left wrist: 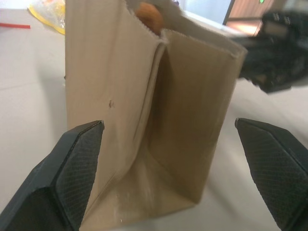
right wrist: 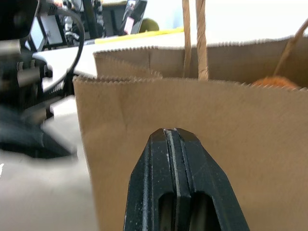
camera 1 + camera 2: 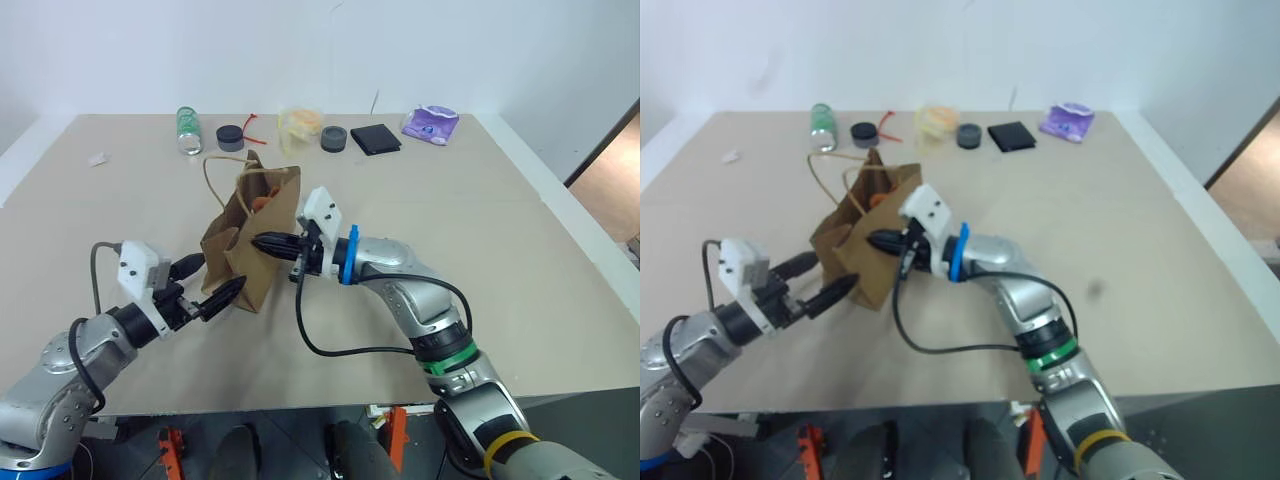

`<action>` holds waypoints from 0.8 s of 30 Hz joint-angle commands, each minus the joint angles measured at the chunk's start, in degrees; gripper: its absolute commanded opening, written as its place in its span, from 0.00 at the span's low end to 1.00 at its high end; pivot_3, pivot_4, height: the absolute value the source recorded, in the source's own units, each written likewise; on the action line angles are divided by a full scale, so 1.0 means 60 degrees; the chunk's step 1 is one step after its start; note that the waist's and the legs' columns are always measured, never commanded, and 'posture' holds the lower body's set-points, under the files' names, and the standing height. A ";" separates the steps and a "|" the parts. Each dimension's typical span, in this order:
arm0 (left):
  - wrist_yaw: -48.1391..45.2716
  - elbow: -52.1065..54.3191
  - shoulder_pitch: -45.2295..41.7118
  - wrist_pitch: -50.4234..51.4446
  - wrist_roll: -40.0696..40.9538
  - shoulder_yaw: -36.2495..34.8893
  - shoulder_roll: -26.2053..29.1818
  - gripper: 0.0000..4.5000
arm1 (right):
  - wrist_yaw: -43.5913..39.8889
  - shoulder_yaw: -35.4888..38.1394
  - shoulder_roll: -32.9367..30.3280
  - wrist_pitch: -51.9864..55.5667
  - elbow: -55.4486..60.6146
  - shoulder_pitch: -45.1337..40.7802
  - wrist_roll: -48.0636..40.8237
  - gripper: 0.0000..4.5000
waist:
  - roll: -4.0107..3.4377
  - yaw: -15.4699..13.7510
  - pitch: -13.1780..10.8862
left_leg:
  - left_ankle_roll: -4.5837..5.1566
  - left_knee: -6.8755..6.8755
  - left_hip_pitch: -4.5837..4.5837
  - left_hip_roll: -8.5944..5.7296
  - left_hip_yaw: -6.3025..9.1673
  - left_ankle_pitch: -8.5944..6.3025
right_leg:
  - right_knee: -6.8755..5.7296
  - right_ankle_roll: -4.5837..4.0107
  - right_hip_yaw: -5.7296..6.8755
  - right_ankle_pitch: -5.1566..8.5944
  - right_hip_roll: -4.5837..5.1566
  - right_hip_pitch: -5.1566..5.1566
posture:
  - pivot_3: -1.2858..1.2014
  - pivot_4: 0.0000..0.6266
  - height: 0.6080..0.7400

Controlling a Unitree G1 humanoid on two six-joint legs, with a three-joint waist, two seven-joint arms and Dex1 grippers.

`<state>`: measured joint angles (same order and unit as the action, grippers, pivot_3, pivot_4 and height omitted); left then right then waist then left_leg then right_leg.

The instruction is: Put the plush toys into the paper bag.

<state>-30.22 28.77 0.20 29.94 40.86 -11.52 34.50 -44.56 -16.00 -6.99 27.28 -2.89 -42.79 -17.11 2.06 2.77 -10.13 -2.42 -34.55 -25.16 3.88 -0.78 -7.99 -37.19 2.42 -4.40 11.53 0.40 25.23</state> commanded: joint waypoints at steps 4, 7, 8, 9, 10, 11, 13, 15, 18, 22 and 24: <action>0.0363 -0.0425 -0.0707 -0.0468 -0.0986 0.0436 -0.0588 1.00 | 0.0073 -0.0078 0.0438 -0.0224 0.0123 -0.0246 0.0122 0.01 | 0.0003 -0.0002 0.0001 | 0.0000 0.0001 -0.0006 0.0000 0.0001 0.0000 | 0.0000 0.0000 0.0001 0.0001 0.0000 -0.0001 | 0.52 0.24 1.00; 0.0540 -0.0657 -0.0890 -0.0468 -0.1275 0.0548 -0.0871 1.00 | 0.0063 -0.0057 0.0467 -0.0165 0.0245 -0.0195 0.0130 0.01 | 0.0004 -0.0002 0.0001 | 0.0000 0.0001 -0.0004 0.0000 0.0001 0.0000 | 0.0000 0.0000 0.0001 0.0001 0.0000 -0.0001 | 0.52 0.24 1.00; 0.0563 -0.0711 -0.0942 -0.0496 -0.1303 0.0545 -0.0996 1.00 | 0.0043 -0.0041 0.0439 -0.0127 0.0323 -0.0154 0.0119 0.01 | 0.0003 -0.0001 0.0001 | 0.0000 0.0001 -0.0004 0.0000 0.0001 0.0000 | 0.0000 0.0000 0.0001 0.0001 -0.0002 -0.0001 | 0.52 0.24 1.00; 0.0535 -0.0745 -0.0980 -0.0578 -0.1379 0.0569 -0.1076 1.00 | 0.0017 -0.0026 0.0403 -0.0094 0.0394 -0.0115 0.0105 0.01 | 0.0004 -0.0001 0.0001 | 0.0000 0.0001 -0.0003 0.0000 0.0001 0.0000 | 0.0000 0.0000 0.0001 0.0001 -0.0001 -0.0001 | 0.52 0.24 1.00; 0.0566 -0.0777 -0.1026 -0.0583 -0.1364 0.0553 -0.1206 1.00 | -0.0009 0.0003 0.0357 -0.0057 0.0475 -0.0066 0.0073 0.01 | 0.0004 -0.0003 0.0001 | 0.0000 0.0001 -0.0003 0.0000 0.0002 0.0000 | 0.0000 0.0000 0.0001 0.0001 -0.0002 -0.0001 | 0.52 0.24 1.00; 0.0538 -0.0799 -0.1062 -0.0607 -0.1347 0.0549 -0.1292 0.88 | -0.0032 0.0027 0.0308 -0.0028 0.0538 -0.0028 0.0053 0.00 | 0.0004 -0.0003 0.0001 | 0.0000 0.0001 -0.0004 0.0000 0.0002 0.0000 | 0.0000 0.0000 0.0001 0.0001 -0.0002 -0.0001 | 0.52 0.24 1.00; 0.0526 -0.0827 -0.1128 -0.0633 -0.1370 0.0539 -0.1389 0.69 | -0.0080 0.0081 0.0207 0.0026 0.0661 0.0037 0.0002 0.00 | 0.0005 -0.0003 0.0002 | 0.0000 0.0001 -0.0006 0.0000 0.0002 0.0000 | 0.0000 0.0001 0.0001 0.0001 -0.0001 -0.0002 | 0.52 0.24 1.00; 0.0534 -0.0855 -0.1219 -0.0613 -0.1282 0.0454 -0.1514 0.49 | -0.0134 0.0172 0.0065 0.0128 0.0812 0.0110 -0.0091 0.00 | 0.0005 -0.0004 0.0002 | 0.0000 0.0001 -0.0006 0.0000 0.0002 0.0000 | 0.0000 0.0001 0.0001 0.0001 0.0000 -0.0002 | 0.52 0.24 1.00; 0.0504 -0.0944 -0.1315 -0.0565 -0.1209 0.0364 -0.1584 0.18 | -0.0340 0.0391 -0.0313 0.0356 0.1155 0.0293 -0.0359 0.00 | 0.0005 -0.0004 0.0002 | 0.0000 0.0001 -0.0005 0.0000 0.0003 0.0000 | 0.0000 0.0001 0.0001 0.0001 -0.0001 -0.0003 | 0.52 0.24 1.00; 0.0352 -0.0987 -0.1398 -0.0524 -0.1068 0.0309 -0.1574 0.02 | -0.1025 0.1181 -0.1355 0.1178 0.1928 0.0501 -0.1396 0.00 | 0.0006 -0.0023 0.0002 | 0.0000 -0.0001 -0.0010 -0.0002 0.0003 0.0000 | 0.0000 0.0004 0.0000 0.0003 0.0002 -0.0005 | 0.52 0.24 1.00; 0.0085 -0.0954 -0.1446 -0.0477 -0.0845 0.0257 -0.1506 0.00 | -0.1944 0.2174 -0.2503 0.2570 0.2250 0.0438 -0.2891 0.07 | 0.0007 -0.0030 -0.0002 | 0.0000 -0.0002 -0.0012 -0.0003 0.0003 0.0000 | 0.0002 0.0005 0.0000 0.0003 0.0004 -0.0005 | 0.52 0.24 1.00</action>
<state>-28.28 21.55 -7.65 27.52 34.15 -8.74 25.18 -52.25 -9.03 -18.60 37.87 6.83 -39.07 -27.73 2.11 2.60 -10.14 -2.41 -34.56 -25.25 3.85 -0.76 -7.99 -37.17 2.46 -4.40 11.55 0.44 25.20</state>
